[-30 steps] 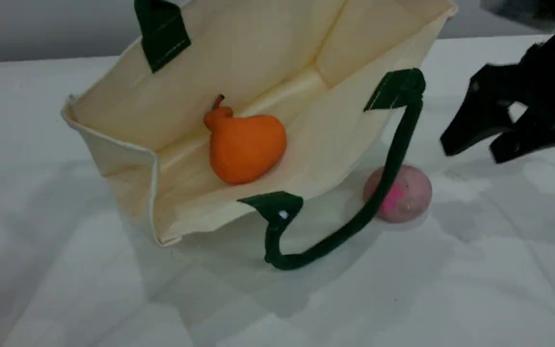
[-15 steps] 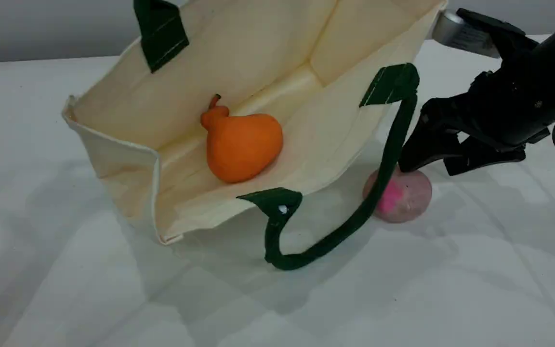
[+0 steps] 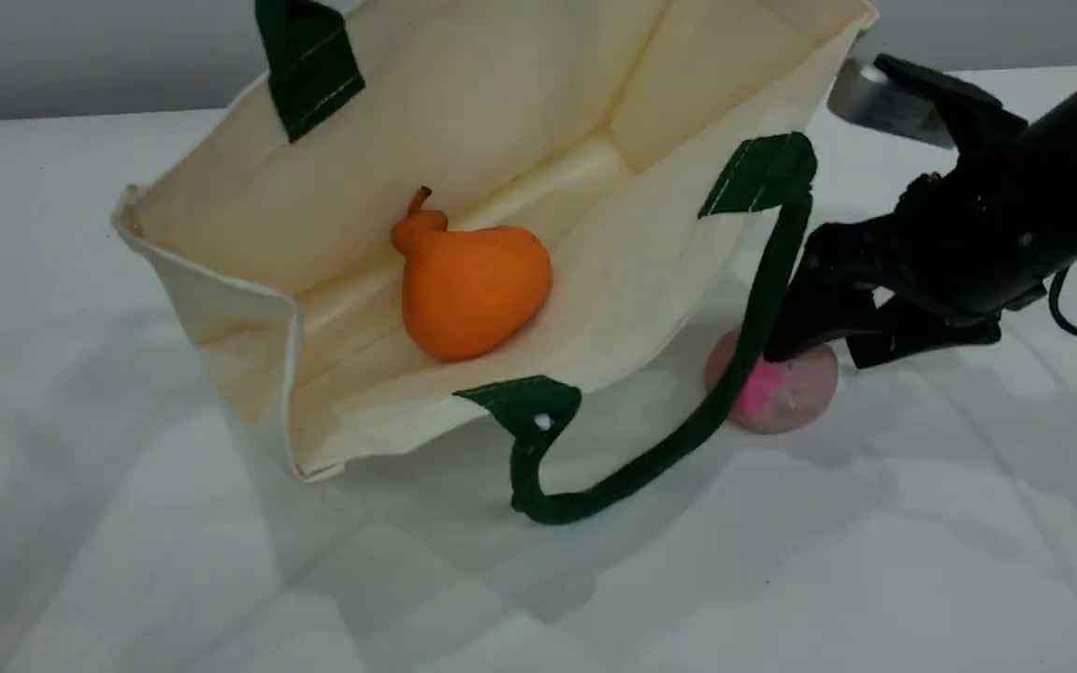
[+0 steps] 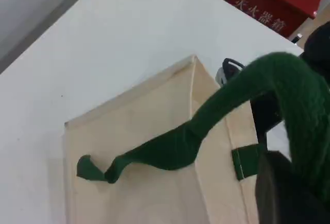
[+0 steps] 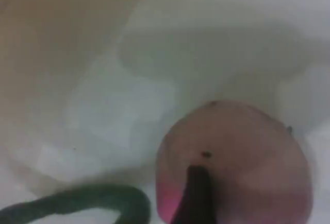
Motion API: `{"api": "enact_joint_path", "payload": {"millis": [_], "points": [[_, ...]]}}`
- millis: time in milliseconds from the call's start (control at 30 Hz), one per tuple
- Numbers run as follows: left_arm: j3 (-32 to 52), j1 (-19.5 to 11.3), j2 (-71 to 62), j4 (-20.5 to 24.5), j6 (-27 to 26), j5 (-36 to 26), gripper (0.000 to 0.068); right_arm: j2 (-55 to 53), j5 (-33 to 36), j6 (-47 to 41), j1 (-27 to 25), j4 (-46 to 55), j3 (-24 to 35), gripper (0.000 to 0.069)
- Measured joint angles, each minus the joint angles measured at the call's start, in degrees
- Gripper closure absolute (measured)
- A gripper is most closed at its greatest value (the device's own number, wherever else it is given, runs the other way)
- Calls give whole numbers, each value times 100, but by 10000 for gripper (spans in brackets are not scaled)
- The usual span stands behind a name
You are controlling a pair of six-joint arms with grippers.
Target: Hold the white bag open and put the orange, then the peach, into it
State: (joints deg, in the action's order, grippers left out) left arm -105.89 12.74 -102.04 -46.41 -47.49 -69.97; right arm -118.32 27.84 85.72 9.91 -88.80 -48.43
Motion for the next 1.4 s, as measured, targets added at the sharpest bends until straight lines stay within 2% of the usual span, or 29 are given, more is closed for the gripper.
{"api": "enact_joint_path", "payload": {"millis": [167,333,400,467,567,600,633,833,967,1167,1400], "points": [[0,0,0,-5,0,0,622,-84,259,393,0,-367,0,148],[0,0,0,-5,0,0,622,-110,322,432,0,-512,0,165],[0,0,0,-11,0,0,622,-110,420,426,-5,-505,0,218],[0,0,0,-29,0,0,622,-110,443,426,-5,-493,0,305],[0,0,0,-29,0,0,622,-110,558,426,-5,-460,0,475],[0,0,0,-29,6,0,622,-110,590,426,-5,-432,0,520],[0,0,0,-29,6,0,622,-110,595,426,-5,-424,0,538],[0,0,0,-29,6,0,622,-104,633,243,-43,-259,0,538],[0,0,0,-29,6,0,622,-57,640,-97,-267,112,5,538],[0,0,0,-24,6,0,622,290,588,-699,-950,775,5,538],[0,0,0,-24,6,0,622,1138,792,-1310,-2054,1248,5,538]]}}
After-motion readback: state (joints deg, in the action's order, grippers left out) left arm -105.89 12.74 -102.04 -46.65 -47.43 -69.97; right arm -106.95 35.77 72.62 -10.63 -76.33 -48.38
